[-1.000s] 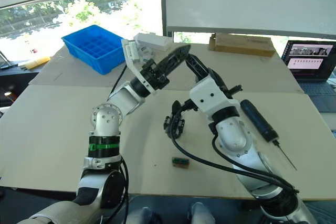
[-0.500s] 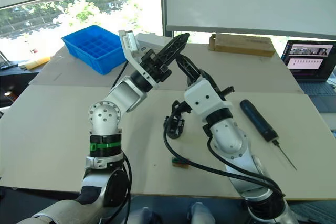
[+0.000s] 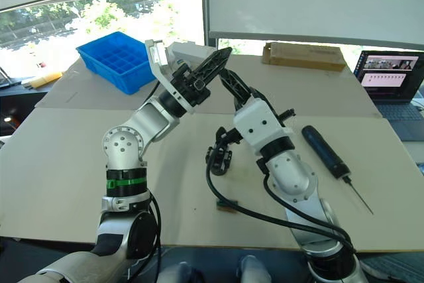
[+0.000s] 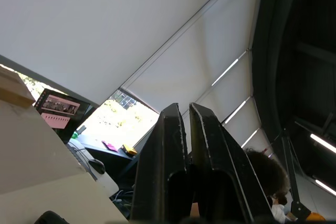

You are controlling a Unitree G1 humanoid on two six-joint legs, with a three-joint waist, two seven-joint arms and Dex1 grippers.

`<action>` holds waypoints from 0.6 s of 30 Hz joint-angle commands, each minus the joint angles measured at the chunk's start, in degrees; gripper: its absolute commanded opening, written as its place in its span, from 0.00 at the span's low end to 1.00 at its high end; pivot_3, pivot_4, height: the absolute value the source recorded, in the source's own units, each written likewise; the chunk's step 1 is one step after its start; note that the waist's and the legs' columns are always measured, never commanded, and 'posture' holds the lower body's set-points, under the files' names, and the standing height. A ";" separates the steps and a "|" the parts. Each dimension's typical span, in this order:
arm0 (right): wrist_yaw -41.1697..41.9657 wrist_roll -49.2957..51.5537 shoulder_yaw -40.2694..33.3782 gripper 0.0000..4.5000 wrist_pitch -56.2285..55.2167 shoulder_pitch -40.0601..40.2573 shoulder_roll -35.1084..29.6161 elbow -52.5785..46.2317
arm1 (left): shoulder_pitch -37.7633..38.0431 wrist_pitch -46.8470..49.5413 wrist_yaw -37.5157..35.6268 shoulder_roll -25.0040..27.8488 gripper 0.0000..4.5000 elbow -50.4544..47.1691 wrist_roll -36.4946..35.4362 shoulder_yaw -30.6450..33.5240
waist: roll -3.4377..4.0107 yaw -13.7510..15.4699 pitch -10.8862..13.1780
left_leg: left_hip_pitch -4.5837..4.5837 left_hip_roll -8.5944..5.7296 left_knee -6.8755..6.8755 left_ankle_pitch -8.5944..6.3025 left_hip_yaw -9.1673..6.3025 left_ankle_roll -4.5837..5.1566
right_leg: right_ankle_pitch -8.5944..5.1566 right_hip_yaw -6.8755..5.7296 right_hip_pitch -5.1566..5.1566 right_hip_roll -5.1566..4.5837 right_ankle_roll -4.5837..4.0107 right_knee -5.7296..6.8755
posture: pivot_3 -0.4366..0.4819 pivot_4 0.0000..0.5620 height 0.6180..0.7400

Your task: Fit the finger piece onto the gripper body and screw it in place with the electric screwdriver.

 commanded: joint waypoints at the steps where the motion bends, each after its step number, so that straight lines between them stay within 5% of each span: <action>1: 5.75 5.02 -5.12 0.70 2.12 1.16 -1.92 -4.59 | -4.12 -0.14 -1.26 2.53 0.00 1.86 -1.80 1.87 | 0.00 -0.01 0.00 | 0.00 0.00 0.00 0.00 0.00 0.00 | 0.00 -0.01 0.00 0.00 0.00 0.00 | 0.48 0.27 1.00; 5: 17.16 19.26 -14.86 0.98 11.32 2.61 -6.23 -8.62 | -4.71 0.99 -10.42 6.70 0.00 5.14 1.36 -1.15 | 0.00 0.18 0.00 | 0.01 -0.02 -0.06 0.00 0.00 0.00 | 0.00 -0.02 0.01 0.02 0.00 -0.02 | 0.48 0.27 1.00; 12: 26.92 57.61 -36.37 0.98 47.73 -8.77 -9.20 -4.90 | -4.38 -0.07 -39.83 19.44 0.00 8.36 12.72 -14.23 | 0.00 -0.46 0.01 | 0.07 0.01 -0.17 0.02 0.03 -0.04 | 0.25 -0.02 -0.02 0.09 -0.50 -0.02 | 0.48 0.27 1.00; 15: 26.31 64.50 -34.86 0.98 58.11 -14.60 -8.05 -0.15 | -4.71 -3.89 -55.60 24.82 0.00 9.39 18.98 -21.39 | 0.00 -0.50 0.01 | 0.11 0.03 -0.33 0.06 0.06 -0.12 | 0.23 -0.01 -0.08 0.08 -0.70 0.00 | 0.48 0.27 1.00; 18: 22.52 68.88 -31.64 0.98 59.27 -15.80 -8.25 3.13 | -5.07 -5.50 -60.73 25.35 0.00 10.62 21.60 -23.61 | 0.02 -0.54 0.01 | 0.10 0.03 -0.50 0.13 0.10 -0.23 | 0.24 0.03 -0.23 0.07 -0.82 0.05 | 0.48 0.27 1.00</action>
